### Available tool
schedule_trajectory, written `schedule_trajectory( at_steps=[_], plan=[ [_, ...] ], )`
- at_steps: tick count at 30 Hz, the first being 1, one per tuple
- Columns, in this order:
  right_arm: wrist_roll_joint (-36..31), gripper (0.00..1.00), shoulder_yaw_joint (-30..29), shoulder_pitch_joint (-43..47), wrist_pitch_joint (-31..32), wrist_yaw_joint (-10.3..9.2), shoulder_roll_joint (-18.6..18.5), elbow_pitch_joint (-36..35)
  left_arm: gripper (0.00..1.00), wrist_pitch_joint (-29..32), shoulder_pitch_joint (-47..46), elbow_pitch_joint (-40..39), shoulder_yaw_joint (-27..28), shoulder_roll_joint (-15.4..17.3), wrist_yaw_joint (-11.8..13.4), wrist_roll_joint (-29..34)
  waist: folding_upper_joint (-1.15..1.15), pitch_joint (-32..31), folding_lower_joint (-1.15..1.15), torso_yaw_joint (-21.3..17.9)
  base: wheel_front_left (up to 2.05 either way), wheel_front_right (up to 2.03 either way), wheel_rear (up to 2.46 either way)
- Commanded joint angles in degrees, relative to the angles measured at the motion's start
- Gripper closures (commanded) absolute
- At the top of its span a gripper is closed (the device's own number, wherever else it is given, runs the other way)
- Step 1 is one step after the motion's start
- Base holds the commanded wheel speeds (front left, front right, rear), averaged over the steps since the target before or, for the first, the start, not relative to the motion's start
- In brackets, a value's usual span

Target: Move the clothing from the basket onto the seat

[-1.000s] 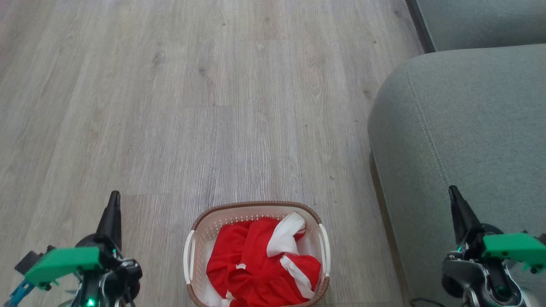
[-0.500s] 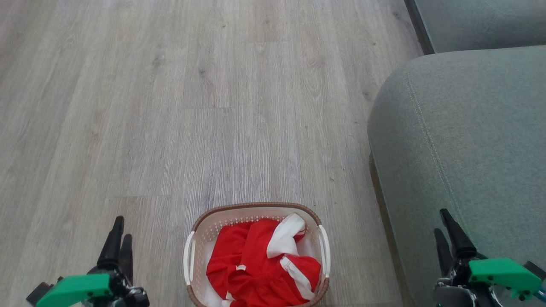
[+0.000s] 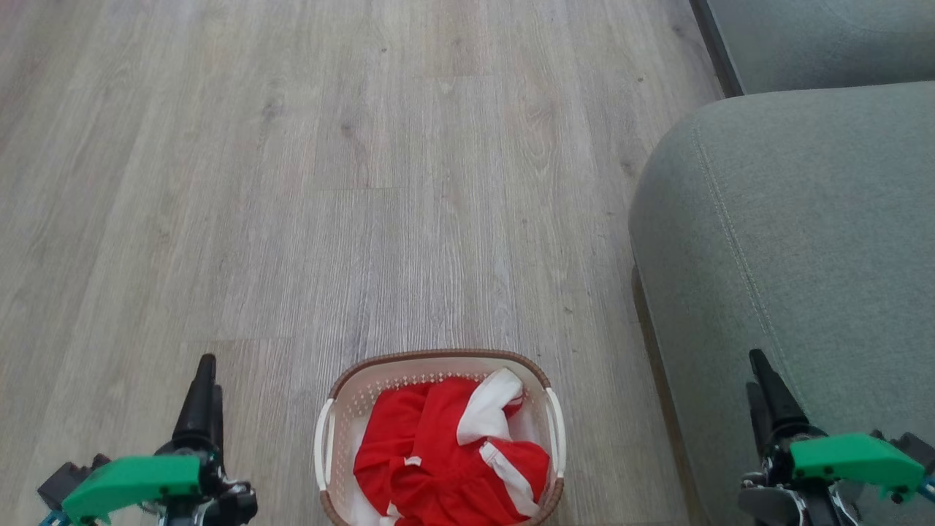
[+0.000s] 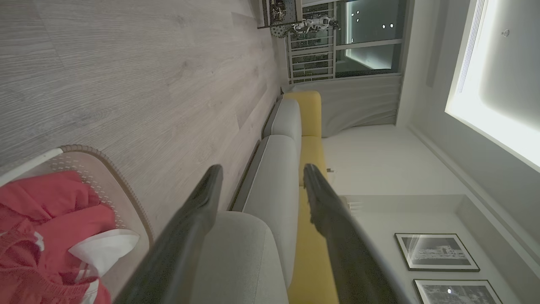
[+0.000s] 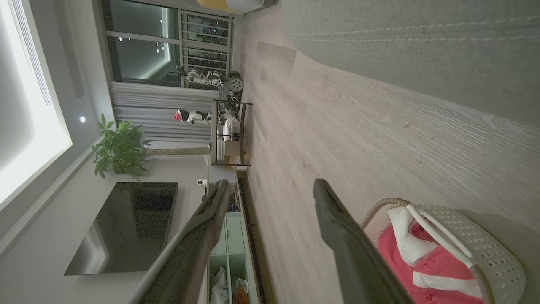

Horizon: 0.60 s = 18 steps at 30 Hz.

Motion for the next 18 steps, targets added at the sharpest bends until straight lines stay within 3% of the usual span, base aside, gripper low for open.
schedule_trajectory(
  at_steps=[1,18],
  plan=[
    [-2.0,0.00,0.6,-2.5,-0.7,0.00,-0.4,-2.6,0.00,-0.7,-1.4,-2.9,0.3,0.6,0.3,1.8,0.00,0.0,0.00,0.0,0.00,0.00,0.00],
    [-17.4,0.00,3.0,-2.4,-3.4,0.00,-0.5,-6.7,0.00,-3.4,-0.6,-7.3,-1.9,0.7,2.8,17.9,0.00,-0.3,0.00,0.0,0.00,0.00,0.00]
  ],
)
